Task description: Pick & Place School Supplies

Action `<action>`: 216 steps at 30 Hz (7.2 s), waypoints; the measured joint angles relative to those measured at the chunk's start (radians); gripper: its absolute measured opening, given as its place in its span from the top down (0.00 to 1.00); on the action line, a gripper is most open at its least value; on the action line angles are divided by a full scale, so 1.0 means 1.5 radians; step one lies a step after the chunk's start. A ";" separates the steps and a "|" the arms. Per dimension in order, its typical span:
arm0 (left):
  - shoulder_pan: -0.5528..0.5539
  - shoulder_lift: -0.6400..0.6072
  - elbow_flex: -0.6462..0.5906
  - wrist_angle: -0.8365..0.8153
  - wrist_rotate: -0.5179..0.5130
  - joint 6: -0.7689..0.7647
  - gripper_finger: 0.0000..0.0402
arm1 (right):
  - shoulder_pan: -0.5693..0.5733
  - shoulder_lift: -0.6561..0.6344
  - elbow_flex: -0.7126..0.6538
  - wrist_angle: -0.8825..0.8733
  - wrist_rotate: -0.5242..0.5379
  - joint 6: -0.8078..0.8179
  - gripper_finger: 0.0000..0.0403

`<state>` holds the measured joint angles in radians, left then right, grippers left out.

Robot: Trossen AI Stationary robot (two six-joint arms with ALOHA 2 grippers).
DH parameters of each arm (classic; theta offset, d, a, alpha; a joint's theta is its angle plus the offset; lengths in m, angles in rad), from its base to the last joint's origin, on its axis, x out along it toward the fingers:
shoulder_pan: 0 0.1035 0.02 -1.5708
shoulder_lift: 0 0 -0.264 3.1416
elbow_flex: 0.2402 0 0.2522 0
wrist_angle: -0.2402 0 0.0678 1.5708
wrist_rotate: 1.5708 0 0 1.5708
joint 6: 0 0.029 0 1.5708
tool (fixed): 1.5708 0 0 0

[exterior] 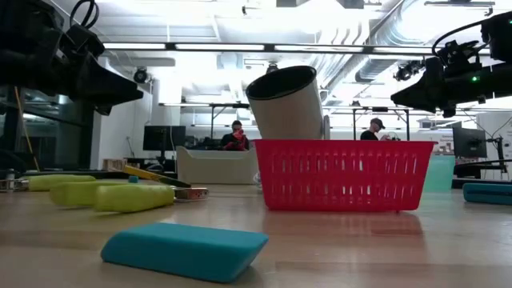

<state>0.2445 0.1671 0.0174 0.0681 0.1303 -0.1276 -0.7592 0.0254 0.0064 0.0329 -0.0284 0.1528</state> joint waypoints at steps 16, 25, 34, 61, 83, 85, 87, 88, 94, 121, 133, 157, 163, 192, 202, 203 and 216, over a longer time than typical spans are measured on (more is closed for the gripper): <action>0.000 0.000 0.000 0.000 0.000 0.000 0.65 | 0.000 0.000 0.000 0.000 0.000 0.000 0.79; 0.000 0.000 0.000 0.000 0.000 0.000 0.65 | 0.000 0.000 0.000 0.000 0.000 0.000 0.79; 0.000 0.000 0.000 0.000 0.000 0.000 0.65 | 0.000 0.000 0.000 0.000 0.000 0.000 0.79; 0.000 0.000 0.000 0.000 0.000 0.000 0.65 | 0.000 0.000 0.000 0.000 0.000 0.000 0.79; 0.004 0.007 0.091 -0.177 0.004 0.138 0.65 | 0.000 0.000 0.000 0.000 0.000 0.000 0.79; -0.004 0.016 0.107 -0.215 -0.031 0.139 0.65 | 0.000 0.000 0.000 0.000 0.000 0.000 0.79; -0.016 0.029 0.118 -0.227 -0.051 0.128 0.65 | 0.000 0.000 0.000 0.000 0.000 0.000 0.79; -0.024 0.036 0.124 -0.226 -0.060 0.117 0.65 | 0.000 0.000 0.000 0.000 0.000 0.000 0.79; -0.082 0.102 0.163 -0.248 -0.146 -0.060 0.65 | 0.000 0.000 0.000 0.000 0.000 0.000 0.79; -0.098 0.220 0.227 -0.371 -0.153 -0.744 0.65 | 0.000 0.000 0.000 0.000 0.000 0.000 0.79; -0.084 0.240 0.227 -0.436 -0.154 -0.904 0.65 | 0.000 0.000 0.000 0.000 0.000 0.000 0.79; -0.129 0.420 0.227 -0.331 -0.240 -0.981 0.65 | 0.000 0.000 0.000 0.000 0.000 0.000 0.79; -0.184 0.418 0.227 -0.329 -0.317 -1.023 0.65 | 0.000 0.000 0.000 0.000 0.000 0.000 0.79; -0.272 0.287 0.122 -0.268 -0.407 -1.042 0.65 | 0.000 0.000 0.000 0.000 0.000 0.000 0.79; -0.269 0.344 0.122 -0.241 -0.383 -1.067 0.65 | 0.000 0.000 0.000 0.000 0.000 0.000 0.79; -0.267 0.349 0.122 -0.233 -0.379 -1.067 0.65 | 0.000 0.000 0.000 0.000 0.000 0.000 0.79; -0.245 0.389 0.122 -0.198 -0.340 -1.067 0.65 | 0.000 0.000 0.000 0.000 0.000 0.000 0.79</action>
<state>-0.1230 0.7509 0.1997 -0.2292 -0.3791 -1.7287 -0.7591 0.0254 0.0066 0.0322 -0.0284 0.1529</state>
